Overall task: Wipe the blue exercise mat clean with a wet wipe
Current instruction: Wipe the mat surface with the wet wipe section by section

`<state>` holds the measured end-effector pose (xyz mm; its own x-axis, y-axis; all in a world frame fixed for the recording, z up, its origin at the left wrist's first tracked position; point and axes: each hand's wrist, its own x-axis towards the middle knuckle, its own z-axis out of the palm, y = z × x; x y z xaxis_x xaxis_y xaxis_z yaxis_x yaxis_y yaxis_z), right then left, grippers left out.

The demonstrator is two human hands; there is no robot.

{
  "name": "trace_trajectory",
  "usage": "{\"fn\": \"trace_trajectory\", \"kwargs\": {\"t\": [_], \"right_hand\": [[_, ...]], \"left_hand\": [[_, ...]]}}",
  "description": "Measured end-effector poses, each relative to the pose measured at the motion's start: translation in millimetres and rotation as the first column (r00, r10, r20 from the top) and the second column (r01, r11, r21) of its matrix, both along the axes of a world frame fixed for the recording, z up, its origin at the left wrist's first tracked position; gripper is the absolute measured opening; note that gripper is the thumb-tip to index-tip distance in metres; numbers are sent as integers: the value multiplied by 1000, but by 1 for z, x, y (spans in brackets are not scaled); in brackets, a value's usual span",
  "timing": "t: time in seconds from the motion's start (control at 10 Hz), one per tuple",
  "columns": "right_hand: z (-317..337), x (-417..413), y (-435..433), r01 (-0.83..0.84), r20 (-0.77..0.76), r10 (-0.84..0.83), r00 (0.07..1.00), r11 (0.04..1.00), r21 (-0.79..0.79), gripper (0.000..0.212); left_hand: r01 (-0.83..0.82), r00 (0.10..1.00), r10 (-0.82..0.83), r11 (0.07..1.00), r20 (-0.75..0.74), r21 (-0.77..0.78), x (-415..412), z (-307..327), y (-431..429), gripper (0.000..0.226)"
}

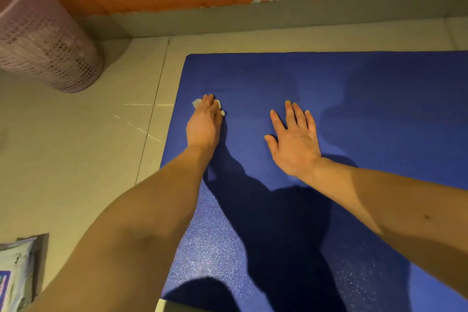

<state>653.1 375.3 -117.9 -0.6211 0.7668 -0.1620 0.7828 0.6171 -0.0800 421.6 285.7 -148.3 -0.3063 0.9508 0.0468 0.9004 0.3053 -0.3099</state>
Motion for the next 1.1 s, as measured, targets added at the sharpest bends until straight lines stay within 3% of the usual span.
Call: {"fn": "trace_trajectory", "kwargs": {"t": [0.1,0.2,0.3,0.4,0.5,0.6,0.7,0.8,0.9,1.0,1.1], "right_hand": [[-1,-11,7,-14,-41,13,999,1000,-13,68],[1,-23,19,16,-55,-17,998,1000,-5,68],[1,-28,29,44,-13,-44,999,999,-9,68],[-1,-28,34,58,-8,-58,998,998,-9,67],[-2,-28,35,59,-13,-59,998,998,-24,66],[-2,-28,35,47,-11,-47,999,998,-38,67],[-1,-31,39,49,-8,-49,999,998,-35,67],[0,-36,45,58,-1,-58,998,998,-36,67],[-1,-41,48,65,-5,-65,998,997,-29,67],[-1,-45,49,67,-10,-68,998,997,-37,66],[-2,-46,52,58,-29,-59,998,998,-41,66]], "left_hand": [[-8,979,-20,991,201,134,7,1,12,72],[76,913,-83,997,399,33,50,10,18,46],[36,849,-8,998,529,-43,54,13,36,52],[-41,964,9,992,265,116,32,24,57,84],[-173,870,129,984,475,50,6,43,54,88],[-298,822,206,950,532,93,-4,40,62,54],[-208,832,185,978,523,-15,25,36,76,50],[-72,873,-13,985,487,156,30,22,82,54],[-83,811,-48,977,584,196,18,30,89,43],[-98,845,-14,979,535,179,-7,28,92,41],[-204,872,147,976,467,72,-30,33,103,42]]}}
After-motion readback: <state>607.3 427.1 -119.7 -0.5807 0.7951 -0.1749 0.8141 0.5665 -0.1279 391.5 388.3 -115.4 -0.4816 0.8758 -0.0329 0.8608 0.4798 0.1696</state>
